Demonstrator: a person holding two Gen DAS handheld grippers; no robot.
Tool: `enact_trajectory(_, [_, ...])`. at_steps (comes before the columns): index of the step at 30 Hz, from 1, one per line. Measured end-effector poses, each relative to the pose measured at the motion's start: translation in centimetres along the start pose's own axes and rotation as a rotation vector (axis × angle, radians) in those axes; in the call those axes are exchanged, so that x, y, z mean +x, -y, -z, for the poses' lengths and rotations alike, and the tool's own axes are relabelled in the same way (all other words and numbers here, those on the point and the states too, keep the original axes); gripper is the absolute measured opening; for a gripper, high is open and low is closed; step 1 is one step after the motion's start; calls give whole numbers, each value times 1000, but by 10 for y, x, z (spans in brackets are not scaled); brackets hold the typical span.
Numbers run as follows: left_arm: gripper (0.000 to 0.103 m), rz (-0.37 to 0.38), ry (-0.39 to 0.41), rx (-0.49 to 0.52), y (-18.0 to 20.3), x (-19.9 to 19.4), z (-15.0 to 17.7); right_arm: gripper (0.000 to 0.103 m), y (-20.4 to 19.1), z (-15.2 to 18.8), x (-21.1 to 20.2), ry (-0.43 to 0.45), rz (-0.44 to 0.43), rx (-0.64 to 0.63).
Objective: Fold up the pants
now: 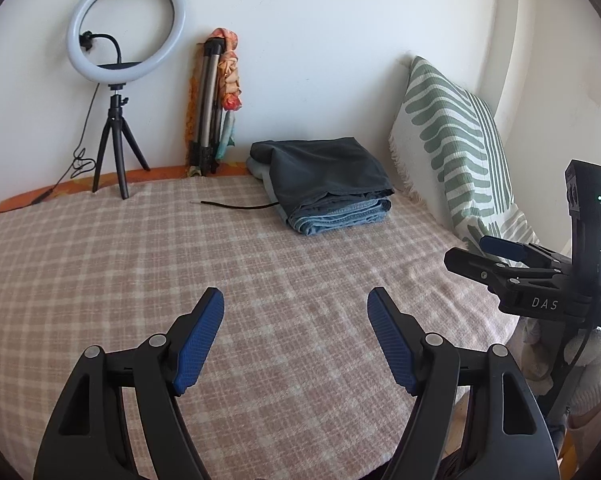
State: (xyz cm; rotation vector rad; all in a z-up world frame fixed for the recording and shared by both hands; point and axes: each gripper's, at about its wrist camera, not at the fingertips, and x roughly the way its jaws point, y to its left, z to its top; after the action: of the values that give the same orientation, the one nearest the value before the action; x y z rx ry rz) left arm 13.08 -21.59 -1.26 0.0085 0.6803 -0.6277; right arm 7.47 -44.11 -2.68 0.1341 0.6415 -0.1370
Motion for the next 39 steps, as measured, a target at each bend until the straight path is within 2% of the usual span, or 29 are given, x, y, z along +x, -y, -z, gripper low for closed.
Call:
enact_trajectory(12, [74, -10, 16, 39, 9, -2, 20, 100, -11, 16, -4, 43, 35, -31])
enact_trajectory(39, [75, -77, 19, 70, 10, 1, 19, 100, -4, 25, 16, 44, 36, -5])
